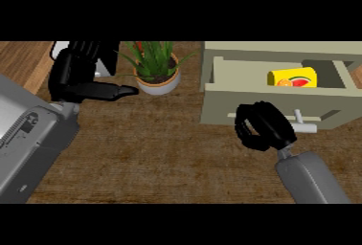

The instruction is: Pick up the cup, place it into the drawer and close the drawer

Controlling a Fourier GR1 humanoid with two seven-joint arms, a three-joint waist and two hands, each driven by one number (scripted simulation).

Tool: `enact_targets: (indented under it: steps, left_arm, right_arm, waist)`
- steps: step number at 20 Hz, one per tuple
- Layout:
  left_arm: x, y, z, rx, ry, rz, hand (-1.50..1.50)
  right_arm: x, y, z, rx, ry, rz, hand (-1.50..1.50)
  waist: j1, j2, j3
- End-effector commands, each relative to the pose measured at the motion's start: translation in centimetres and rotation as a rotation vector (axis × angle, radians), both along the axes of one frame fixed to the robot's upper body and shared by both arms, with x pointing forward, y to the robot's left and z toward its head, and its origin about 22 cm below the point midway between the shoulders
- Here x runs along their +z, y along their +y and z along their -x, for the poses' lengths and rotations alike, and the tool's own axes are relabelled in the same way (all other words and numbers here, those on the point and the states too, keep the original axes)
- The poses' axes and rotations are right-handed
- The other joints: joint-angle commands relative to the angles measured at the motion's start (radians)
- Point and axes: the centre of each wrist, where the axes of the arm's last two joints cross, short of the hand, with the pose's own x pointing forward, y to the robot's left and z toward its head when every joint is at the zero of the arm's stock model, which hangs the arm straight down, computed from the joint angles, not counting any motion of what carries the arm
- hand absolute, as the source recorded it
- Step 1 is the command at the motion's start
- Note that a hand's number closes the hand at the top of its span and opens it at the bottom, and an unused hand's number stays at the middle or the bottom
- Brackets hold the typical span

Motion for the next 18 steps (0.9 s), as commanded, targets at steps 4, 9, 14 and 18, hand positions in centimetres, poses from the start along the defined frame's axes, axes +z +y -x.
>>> enact_targets:
  steps: [4,9,14,18]
  left_arm:
    - [-0.1,4.3,2.5,0.002,0.008,0.007,-1.50]
    - [-1.1,3.6,1.5,0.001,-0.029,-0.004,-1.50]
    - [-1.9,5.4,3.2,-0.004,-0.015,0.011,-1.50]
    - [-2.0,7.1,3.6,-0.027,-0.020,0.004,-1.50]
  right_arm:
    - [-2.8,-1.8,-5.4,-0.018,0.029,0.031,1.50]
    - [-1.9,-1.2,-9.1,-0.037,0.057,0.015,1.50]
    - [-0.9,-2.7,-10.8,-0.048,0.095,0.001,1.50]
    - [-0.4,-3.5,-11.4,-0.091,0.131,-0.001,1.50]
  waist:
    - [-0.003,0.003,0.001]
    - [0.002,0.018,0.001]
    - [0.017,0.019,0.002]
    - [0.036,0.026,0.002]
